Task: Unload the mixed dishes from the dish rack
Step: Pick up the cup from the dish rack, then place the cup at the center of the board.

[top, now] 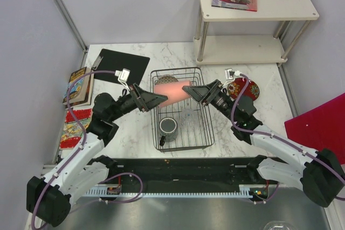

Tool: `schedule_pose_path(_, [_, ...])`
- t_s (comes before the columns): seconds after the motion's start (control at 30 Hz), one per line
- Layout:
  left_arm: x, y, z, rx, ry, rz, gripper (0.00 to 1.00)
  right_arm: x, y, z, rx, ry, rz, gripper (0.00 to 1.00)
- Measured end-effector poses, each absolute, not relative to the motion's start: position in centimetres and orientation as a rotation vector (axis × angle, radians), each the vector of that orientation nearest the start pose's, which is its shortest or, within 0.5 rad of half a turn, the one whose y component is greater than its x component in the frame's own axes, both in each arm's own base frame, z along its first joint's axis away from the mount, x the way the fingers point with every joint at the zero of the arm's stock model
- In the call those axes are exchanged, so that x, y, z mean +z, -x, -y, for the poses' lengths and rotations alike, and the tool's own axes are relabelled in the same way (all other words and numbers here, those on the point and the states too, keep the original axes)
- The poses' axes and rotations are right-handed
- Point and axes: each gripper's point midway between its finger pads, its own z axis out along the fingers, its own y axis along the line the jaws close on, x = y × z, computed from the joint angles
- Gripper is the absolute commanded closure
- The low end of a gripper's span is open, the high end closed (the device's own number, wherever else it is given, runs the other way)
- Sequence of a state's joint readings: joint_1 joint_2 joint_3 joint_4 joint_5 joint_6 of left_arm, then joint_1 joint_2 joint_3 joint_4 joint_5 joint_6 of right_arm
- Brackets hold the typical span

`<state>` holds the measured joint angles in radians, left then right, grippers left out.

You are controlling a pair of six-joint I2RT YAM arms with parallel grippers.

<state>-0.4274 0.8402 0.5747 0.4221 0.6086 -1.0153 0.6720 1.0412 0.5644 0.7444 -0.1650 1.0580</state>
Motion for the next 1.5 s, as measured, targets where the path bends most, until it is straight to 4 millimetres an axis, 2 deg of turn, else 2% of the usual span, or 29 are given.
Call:
schedule_pose_path(0.07, [31.1,-21.6,24.1,-1.570,-0.096,-1.660,0.34,31.8,-25.0,-28.7,1.567,-0.114,-1.514,1.00])
schedule_pose_path(0.17, [30.8,-21.7,24.1,-1.570,-0.090,-1.675,0.57,30.5,-25.0,-29.6,1.590,-0.101,-1.571,1.00])
schedule_pose_path(0.2, [30.6,-21.8,24.1,-1.565,-0.085,-1.683,0.74,30.5,-25.0,-29.7,1.601,-0.097,-1.572,1.00])
schedule_pose_path(0.27, [30.5,-21.9,24.0,-1.567,-0.075,-1.693,0.93,30.8,-24.8,-29.8,1.608,-0.084,-1.563,1.00])
schedule_pose_path(0.3, [31.0,-21.7,24.1,-1.582,-0.082,-1.683,0.98,30.8,-24.8,-29.8,1.608,-0.079,-1.566,1.00])
schedule_pose_path(0.33, [31.6,-21.4,24.1,-1.593,-0.101,-1.669,0.98,30.6,-24.7,-29.8,1.612,-0.080,-1.578,1.00])
schedule_pose_path(0.37, [32.6,-20.8,24.2,-1.605,-0.131,-1.646,0.98,30.8,-24.5,-29.9,1.626,-0.079,-1.582,0.95])
schedule_pose_path(0.4, [33.1,-20.6,24.2,-1.609,-0.145,-1.635,0.98,31.4,-24.3,-29.9,1.634,-0.070,-1.574,0.82])
schedule_pose_path(0.43, [33.7,-20.3,24.1,-1.612,-0.156,-1.622,0.98,32.0,-24.2,-29.9,1.632,-0.058,-1.563,0.43])
schedule_pose_path(0.47, [34.2,-20.2,24.1,-1.612,-0.167,-1.609,0.98,32.5,-24.2,-29.8,1.627,-0.048,-1.556,0.24])
schedule_pose_path(0.5, [34.6,-20.1,24.0,-1.611,-0.176,-1.603,0.98,32.9,-24.0,-29.8,1.619,-0.036,-1.555,0.08])
schedule_pose_path(0.53, [34.7,-20.0,24.0,-1.608,-0.181,-1.603,0.98,33.1,-24.0,-29.8,1.607,-0.029,-1.556,0.02])
schedule_pose_path(0.63, [34.4,-21.7,23.4,-1.526,-0.128,-1.648,0.98,32.2,-25.3,-29.0,1.453,-0.052,-1.620,0.02])
schedule_pose_path(0.7, [33.7,-24.2,22.4,-1.432,-0.036,-1.704,0.98,31.2,-26.6,-27.8,1.322,-0.109,-1.669,0.02])
schedule_pose_path(0.77, [33.2,-26.7,21.3,-1.344,0.057,-1.773,0.98,30.1,-27.8,-25.7,1.162,-0.194,-1.706,0.02])
schedule_pose_path(0.87, [32.6,-31.0,19.2,-1.168,0.196,-1.863,0.98,28.6,-28.4,-22.6,0.971,-0.275,-1.739,0.02])
schedule_pose_path(0.97, [31.5,-34.9,16.8,-0.932,0.323,-1.957,0.98,27.5,-28.6,-21.0,0.858,-0.295,-1.768,0.02])
schedule_pose_path(1.1, [29.2,-38.9,13.5,-0.610,0.428,-2.063,0.98,25.4,-28.6,-19.7,0.740,-0.285,-1.831,0.02])
schedule_pose_path(1.3, [25.4,-42.5,8.7,-0.163,0.484,-2.194,0.98,24.3,-28.6,-18.7,0.652,-0.270,-1.860,0.02])
schedule_pose_path(1.4, [24.7,-45.3,7.4,-0.026,0.489,-2.235,0.98,24.2,-28.6,-18.7,0.641,-0.257,-1.864,0.02])
schedule_pose_path(1.5, [24.1,-48.5,7.0,0.034,0.492,-2.251,0.98,24.0,-28.6,-18.6,0.629,-0.245,-1.870,0.02])
